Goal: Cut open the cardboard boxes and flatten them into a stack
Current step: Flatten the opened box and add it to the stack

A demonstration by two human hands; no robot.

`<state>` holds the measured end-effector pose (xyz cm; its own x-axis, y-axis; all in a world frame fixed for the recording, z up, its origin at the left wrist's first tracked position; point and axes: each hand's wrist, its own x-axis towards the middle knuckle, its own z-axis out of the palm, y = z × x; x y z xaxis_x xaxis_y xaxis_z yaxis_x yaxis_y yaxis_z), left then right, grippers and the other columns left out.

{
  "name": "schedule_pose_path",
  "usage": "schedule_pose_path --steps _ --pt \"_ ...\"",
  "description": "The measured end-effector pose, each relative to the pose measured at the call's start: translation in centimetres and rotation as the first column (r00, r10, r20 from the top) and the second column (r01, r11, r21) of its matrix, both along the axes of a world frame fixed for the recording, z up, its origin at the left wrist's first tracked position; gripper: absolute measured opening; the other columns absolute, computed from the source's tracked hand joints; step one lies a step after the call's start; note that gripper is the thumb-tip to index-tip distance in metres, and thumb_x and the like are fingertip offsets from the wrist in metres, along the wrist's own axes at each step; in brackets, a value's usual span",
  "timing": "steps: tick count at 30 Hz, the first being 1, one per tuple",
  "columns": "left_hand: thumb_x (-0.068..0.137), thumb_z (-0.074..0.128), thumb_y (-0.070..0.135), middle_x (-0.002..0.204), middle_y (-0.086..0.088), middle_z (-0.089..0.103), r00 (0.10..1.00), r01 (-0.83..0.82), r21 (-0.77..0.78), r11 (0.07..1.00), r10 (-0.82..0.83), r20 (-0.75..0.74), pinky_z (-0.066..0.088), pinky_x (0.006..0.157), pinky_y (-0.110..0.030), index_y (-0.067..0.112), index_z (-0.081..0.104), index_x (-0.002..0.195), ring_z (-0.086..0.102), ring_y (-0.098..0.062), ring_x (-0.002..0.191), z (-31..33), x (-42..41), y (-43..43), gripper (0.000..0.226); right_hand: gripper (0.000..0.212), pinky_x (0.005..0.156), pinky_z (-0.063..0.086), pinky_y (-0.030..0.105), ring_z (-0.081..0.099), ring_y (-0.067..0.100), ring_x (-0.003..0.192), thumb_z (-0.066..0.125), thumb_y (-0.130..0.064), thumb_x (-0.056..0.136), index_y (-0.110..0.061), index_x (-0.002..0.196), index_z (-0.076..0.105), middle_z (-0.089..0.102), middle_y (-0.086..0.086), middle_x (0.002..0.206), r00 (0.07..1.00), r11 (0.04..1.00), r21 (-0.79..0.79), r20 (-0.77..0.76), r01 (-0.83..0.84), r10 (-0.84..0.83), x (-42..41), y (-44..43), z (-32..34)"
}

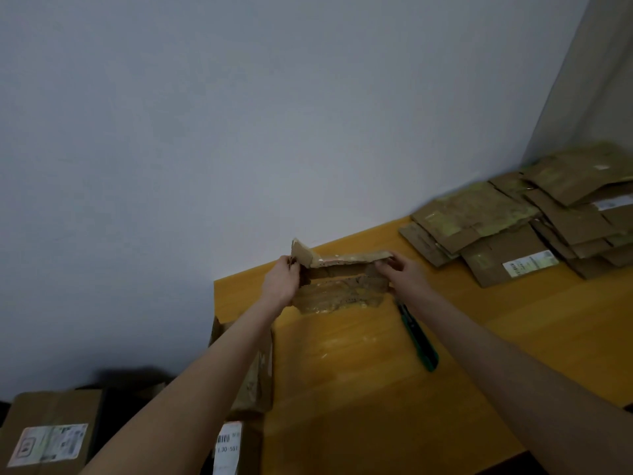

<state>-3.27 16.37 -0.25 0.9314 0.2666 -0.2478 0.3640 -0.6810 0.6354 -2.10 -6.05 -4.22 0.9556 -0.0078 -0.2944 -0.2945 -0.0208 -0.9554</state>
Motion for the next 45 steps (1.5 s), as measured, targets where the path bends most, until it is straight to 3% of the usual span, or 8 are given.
schedule_pose_path --steps 7,15,19,26,30,35,39,45 --pt "0.090 0.063 0.045 0.101 0.003 0.056 0.990 -0.070 -0.024 0.997 0.072 0.120 0.058 0.050 -0.033 0.025 0.054 0.110 0.059 -0.016 0.068 0.2 -0.3 0.7 0.030 0.035 0.072 0.055 0.030 0.060 0.015 0.097 0.055 -0.041 0.094 -0.018 0.120 0.059 0.062 0.003 0.112 0.997 0.999 0.035 -0.075 0.000 0.002 -0.3 0.1 0.7" --pt "0.093 0.062 0.033 0.100 -0.010 0.062 0.958 -0.212 -0.336 0.918 0.263 0.114 0.060 0.070 -0.051 0.020 0.059 0.101 0.064 -0.034 0.091 0.7 -0.7 -0.5 0.015 0.049 0.078 0.047 0.030 0.057 0.019 0.100 0.076 -0.039 0.079 -0.009 0.114 0.059 0.062 0.002 0.108 0.999 0.970 -0.242 -0.045 -0.022 0.011 0.0 1.8 0.7" --pt "0.093 0.061 0.033 0.099 -0.008 0.062 0.953 -0.220 -0.388 0.895 0.283 0.113 0.059 0.072 -0.052 0.021 0.060 0.100 0.063 -0.034 0.094 0.9 -0.8 -0.9 0.014 0.025 0.060 0.047 0.026 0.063 0.017 0.078 0.070 -0.020 0.085 -0.006 0.102 0.058 0.065 0.007 0.093 0.995 0.916 -0.397 -0.095 -0.059 0.023 0.1 1.8 0.8" --pt "0.097 0.056 0.032 0.111 -0.012 0.060 0.931 -0.280 -0.458 0.843 0.356 0.085 0.060 0.072 -0.047 0.022 0.058 0.103 0.061 -0.032 0.095 1.1 -0.3 0.7 0.012 0.029 0.075 0.047 0.035 0.054 0.026 0.103 0.042 -0.006 0.097 -0.014 0.120 0.059 0.059 0.010 0.114 0.997 0.978 -0.204 -0.077 -0.029 0.014 0.2 0.3 0.5" --pt "0.098 0.050 0.042 0.120 -0.012 0.057 0.959 -0.206 -0.528 0.824 0.279 0.061 0.059 0.078 -0.045 0.022 0.057 0.112 0.059 -0.031 0.102 0.9 -0.7 0.7 0.025 0.021 0.058 0.052 0.028 0.061 0.030 0.096 0.045 -0.001 0.098 -0.010 0.108 0.061 0.063 0.014 0.107 0.978 0.962 0.234 -0.179 0.144 -0.103 0.1 -0.5 0.1" --pt "0.088 0.050 0.062 0.144 -0.016 0.040 0.946 -0.320 -0.811 0.490 0.215 -0.243 0.039 0.107 -0.054 0.017 0.053 0.128 0.039 -0.039 0.132 -0.1 -0.5 2.2 0.060 0.025 0.090 0.050 0.047 0.061 0.034 0.103 0.040 0.003 0.098 -0.007 0.107 0.061 0.064 0.019 0.109 0.970 0.815 0.535 -0.207 0.223 -0.130 0.2 -1.6 0.1" --pt "0.067 0.070 0.060 0.125 -0.021 0.054 0.900 -0.414 -0.777 0.474 0.083 -0.429 0.053 0.080 -0.044 0.004 0.044 0.127 0.055 -0.035 0.112 -0.3 -0.8 2.9 0.086 0.031 0.095 0.050 0.049 0.062 0.035 0.107 0.044 0.001 0.095 0.000 0.123 0.056 0.067 0.021 0.112 0.984 0.797 0.589 -0.176 0.129 -0.029 -0.5 -1.9 0.2" --pt "0.063 0.080 0.035 0.108 -0.016 0.066 0.895 -0.415 -0.760 0.500 0.075 -0.440 0.054 0.072 -0.035 0.004 0.060 0.113 0.064 -0.028 0.095 -0.9 -0.8 3.0 0.062 0.049 0.098 0.047 0.047 0.054 0.037 0.119 0.042 -0.033 0.098 0.000 0.133 0.051 0.056 0.024 0.129 0.978 0.776 0.630 -0.179 0.031 0.106 -0.8 -2.2 -0.1"
